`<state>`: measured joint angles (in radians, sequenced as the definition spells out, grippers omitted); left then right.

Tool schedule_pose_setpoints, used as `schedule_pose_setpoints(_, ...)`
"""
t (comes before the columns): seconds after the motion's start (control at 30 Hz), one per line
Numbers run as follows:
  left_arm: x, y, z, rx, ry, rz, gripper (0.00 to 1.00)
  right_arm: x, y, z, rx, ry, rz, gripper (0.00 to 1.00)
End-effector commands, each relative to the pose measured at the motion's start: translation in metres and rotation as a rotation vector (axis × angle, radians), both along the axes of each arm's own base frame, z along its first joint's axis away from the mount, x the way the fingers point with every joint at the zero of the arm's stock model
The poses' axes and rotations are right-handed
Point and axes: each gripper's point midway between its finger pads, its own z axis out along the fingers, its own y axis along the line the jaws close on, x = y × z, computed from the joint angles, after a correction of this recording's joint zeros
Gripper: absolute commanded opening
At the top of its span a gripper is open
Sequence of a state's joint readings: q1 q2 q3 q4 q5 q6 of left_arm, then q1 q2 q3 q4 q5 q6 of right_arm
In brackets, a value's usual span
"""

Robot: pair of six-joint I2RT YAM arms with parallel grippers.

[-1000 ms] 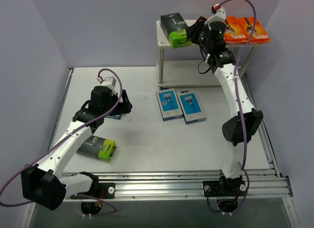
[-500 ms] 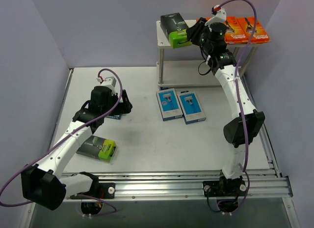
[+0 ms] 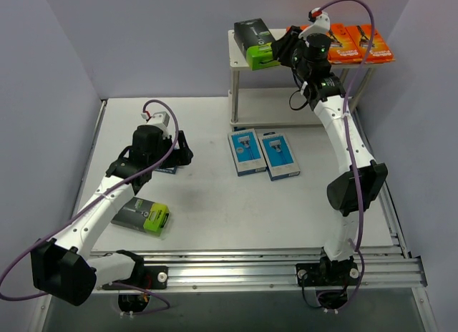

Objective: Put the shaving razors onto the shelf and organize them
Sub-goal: Place the shaving razor onto shelf

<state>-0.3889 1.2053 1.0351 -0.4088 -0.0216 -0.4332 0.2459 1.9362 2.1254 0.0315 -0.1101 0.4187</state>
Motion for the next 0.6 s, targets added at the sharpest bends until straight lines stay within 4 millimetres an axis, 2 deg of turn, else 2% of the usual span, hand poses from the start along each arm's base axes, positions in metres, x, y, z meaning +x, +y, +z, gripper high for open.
schedule_pose_setpoints(0.0, 0.0082, -0.0027, 0.0232, -0.023, -0.052, -0.006, 0.94, -0.0209, -0.0024, 0.0453, 0.013, -0.117, 0.005, 0.31)
schedule_pose_setpoints(0.23, 0.0088, -0.003, 0.0224, -0.03, -0.046, -0.007, 0.94, -0.0239, -0.0042, 0.0532, 0.014, -0.155, 0.004, 0.33)
schedule_pose_setpoints(0.57, 0.0102, -0.0012, 0.0222, -0.033, -0.045, 0.001, 0.94, -0.0229, -0.0078, 0.0533, 0.014, -0.174, -0.013, 0.33)
